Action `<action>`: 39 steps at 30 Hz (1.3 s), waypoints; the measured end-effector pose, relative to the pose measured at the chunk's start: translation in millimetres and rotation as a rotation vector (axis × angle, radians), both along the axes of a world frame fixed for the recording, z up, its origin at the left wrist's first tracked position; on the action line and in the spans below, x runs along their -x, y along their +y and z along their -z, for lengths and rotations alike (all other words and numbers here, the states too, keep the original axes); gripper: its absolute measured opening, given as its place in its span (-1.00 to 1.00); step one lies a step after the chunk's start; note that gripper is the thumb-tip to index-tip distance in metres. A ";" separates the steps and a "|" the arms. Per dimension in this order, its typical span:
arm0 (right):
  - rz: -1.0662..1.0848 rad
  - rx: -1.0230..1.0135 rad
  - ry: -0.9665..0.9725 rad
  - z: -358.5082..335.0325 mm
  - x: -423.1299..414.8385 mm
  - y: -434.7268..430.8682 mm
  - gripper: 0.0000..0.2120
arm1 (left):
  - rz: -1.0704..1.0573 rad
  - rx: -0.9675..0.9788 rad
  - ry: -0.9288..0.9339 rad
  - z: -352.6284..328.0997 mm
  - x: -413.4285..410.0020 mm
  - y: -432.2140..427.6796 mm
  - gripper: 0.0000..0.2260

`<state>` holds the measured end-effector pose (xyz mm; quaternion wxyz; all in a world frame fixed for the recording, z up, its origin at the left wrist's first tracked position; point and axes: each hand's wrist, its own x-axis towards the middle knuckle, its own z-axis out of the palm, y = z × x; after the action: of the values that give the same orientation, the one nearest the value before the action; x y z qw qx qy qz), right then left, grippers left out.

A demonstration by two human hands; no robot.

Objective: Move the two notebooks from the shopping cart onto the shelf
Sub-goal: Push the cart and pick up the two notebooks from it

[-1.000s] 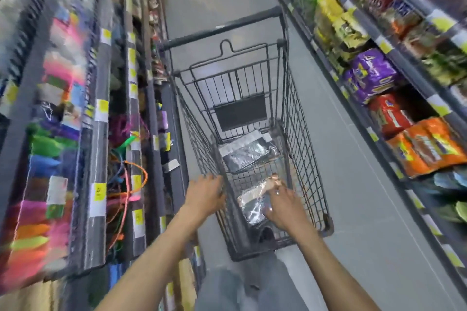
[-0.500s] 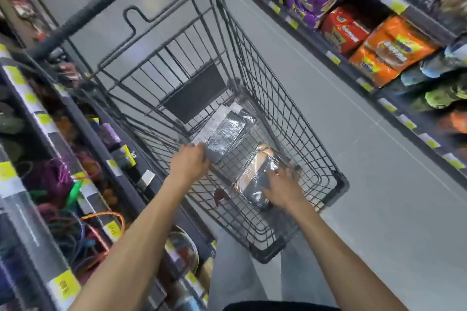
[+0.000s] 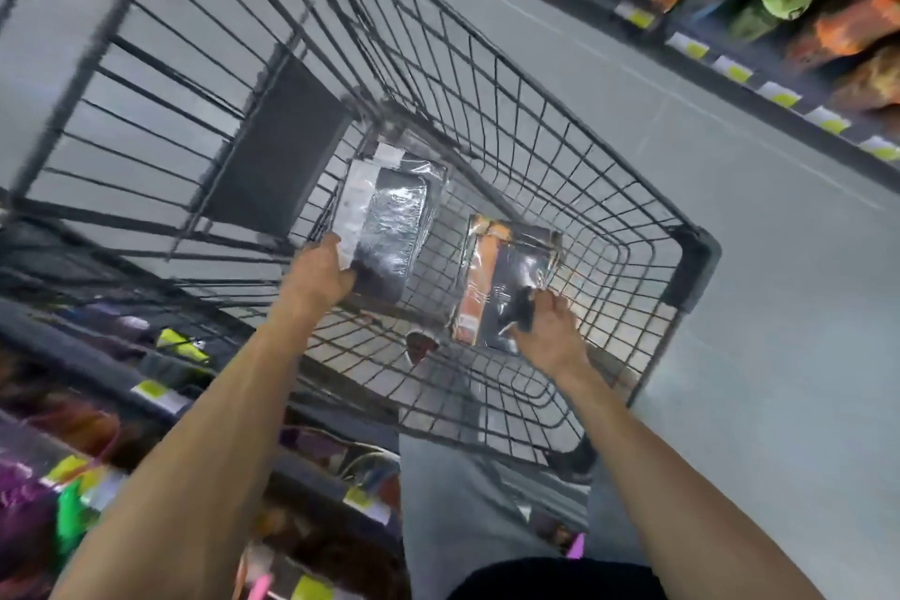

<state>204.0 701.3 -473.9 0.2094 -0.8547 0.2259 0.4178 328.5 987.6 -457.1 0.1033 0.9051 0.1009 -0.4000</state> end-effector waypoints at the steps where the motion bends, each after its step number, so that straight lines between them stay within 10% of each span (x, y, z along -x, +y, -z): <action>1: 0.027 0.004 0.000 3.9 -0.1 3.4 -0.25 | -0.024 0.003 0.018 5.4 -3.4 1.7 -0.55; 16: 0.499 -0.010 -0.013 61.2 19.2 27.0 -0.15 | -0.237 0.032 0.163 61.3 -15.2 12.0 -0.29; 31: 0.526 0.049 -0.061 83.0 28.4 22.2 -0.14 | -0.133 -0.120 0.180 94.6 -12.2 20.2 0.02; 36: 0.629 -0.071 -0.087 76.4 34.6 16.6 -0.29 | -0.261 -0.030 0.115 100.2 -17.3 23.2 -0.51; 39: 0.698 -0.128 -0.094 71.8 37.2 13.0 -0.37 | -0.365 0.009 0.183 97.3 -13.3 15.6 -0.02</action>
<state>166.9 714.3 -545.7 0.4030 -0.7294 0.4677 0.2945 341.8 1003.2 -554.3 0.1683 0.8312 0.2706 -0.4555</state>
